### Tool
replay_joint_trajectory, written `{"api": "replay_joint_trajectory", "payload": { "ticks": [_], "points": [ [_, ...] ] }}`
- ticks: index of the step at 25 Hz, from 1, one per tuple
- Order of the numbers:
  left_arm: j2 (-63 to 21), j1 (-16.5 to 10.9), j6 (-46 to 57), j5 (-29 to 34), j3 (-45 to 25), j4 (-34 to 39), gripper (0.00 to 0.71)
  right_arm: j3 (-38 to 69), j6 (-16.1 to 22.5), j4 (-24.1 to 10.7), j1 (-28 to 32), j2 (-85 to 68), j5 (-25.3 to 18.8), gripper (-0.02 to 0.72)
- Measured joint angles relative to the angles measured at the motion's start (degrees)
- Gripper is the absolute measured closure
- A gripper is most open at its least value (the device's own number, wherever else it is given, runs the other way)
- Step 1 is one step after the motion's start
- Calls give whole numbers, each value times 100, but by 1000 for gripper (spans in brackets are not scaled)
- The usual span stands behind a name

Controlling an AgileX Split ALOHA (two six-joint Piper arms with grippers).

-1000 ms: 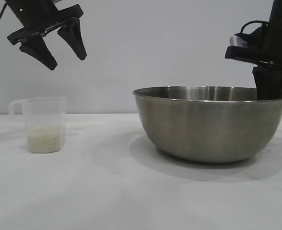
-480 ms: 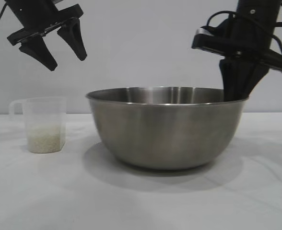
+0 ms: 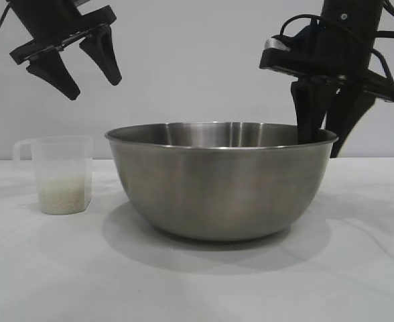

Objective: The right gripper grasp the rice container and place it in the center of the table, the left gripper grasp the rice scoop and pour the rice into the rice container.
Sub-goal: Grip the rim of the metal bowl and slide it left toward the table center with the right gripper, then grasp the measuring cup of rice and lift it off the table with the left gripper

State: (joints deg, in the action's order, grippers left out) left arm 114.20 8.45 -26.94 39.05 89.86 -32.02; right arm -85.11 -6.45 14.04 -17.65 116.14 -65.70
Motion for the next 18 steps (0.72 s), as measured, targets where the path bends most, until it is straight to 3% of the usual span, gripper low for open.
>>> {"api": "replay_joint_trajectory", "payload": {
  "ticks": [3, 12, 18],
  "points": [
    [0, 0, 0, 4, 0, 0, 193, 0, 0, -186, 0, -151, -93, 233],
    [0, 0, 0, 13, 0, 0, 193, 0, 0, -475, 65, -944, -402, 223],
    [0, 0, 0, 36, 0, 0, 193, 0, 3, -562, 604, -1385, -453, 223]
  ]
}}
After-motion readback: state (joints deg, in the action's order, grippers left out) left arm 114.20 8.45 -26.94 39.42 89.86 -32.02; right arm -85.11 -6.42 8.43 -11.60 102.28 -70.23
